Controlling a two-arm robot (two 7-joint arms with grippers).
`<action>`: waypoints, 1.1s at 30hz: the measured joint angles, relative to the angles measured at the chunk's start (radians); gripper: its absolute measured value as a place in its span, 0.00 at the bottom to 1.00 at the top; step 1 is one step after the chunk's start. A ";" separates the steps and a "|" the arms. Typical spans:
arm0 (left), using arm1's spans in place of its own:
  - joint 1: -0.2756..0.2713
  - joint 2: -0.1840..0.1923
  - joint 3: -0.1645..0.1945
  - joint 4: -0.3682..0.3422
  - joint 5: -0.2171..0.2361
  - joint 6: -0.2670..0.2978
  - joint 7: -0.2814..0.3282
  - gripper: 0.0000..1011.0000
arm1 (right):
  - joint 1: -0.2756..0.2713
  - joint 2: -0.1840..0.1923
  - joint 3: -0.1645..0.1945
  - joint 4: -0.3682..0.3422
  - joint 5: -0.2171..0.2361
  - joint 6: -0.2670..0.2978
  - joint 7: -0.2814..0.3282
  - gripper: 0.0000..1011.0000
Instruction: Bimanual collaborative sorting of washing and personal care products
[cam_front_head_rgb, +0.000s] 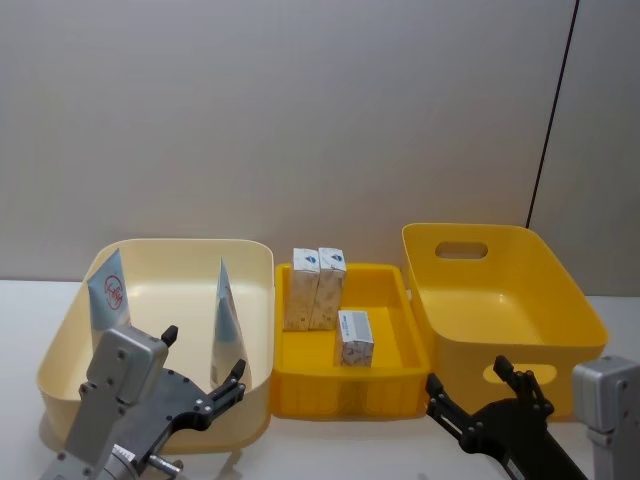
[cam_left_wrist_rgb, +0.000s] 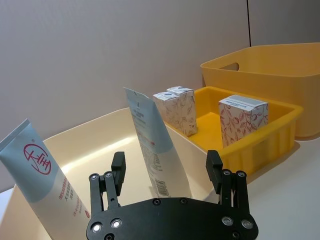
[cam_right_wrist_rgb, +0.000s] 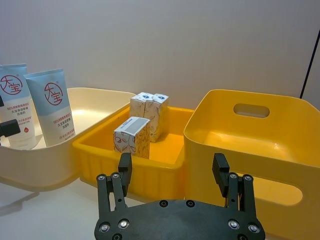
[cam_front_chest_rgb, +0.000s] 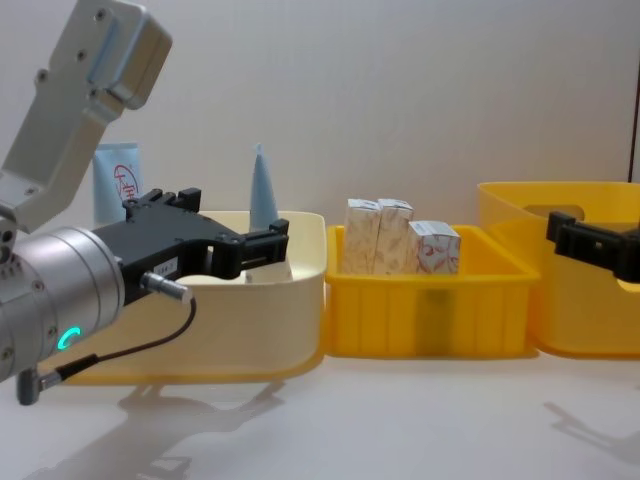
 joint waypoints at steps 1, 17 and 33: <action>0.000 0.000 0.000 0.000 0.000 0.000 0.000 0.99 | 0.000 0.000 0.000 0.000 0.000 0.000 0.000 0.99; 0.000 0.000 0.000 0.000 0.000 0.000 0.000 0.99 | 0.000 0.000 0.000 0.000 0.000 0.000 0.000 0.99; 0.000 0.000 0.000 0.000 0.000 0.000 0.000 0.99 | 0.000 0.000 0.000 0.000 0.000 0.000 0.000 0.99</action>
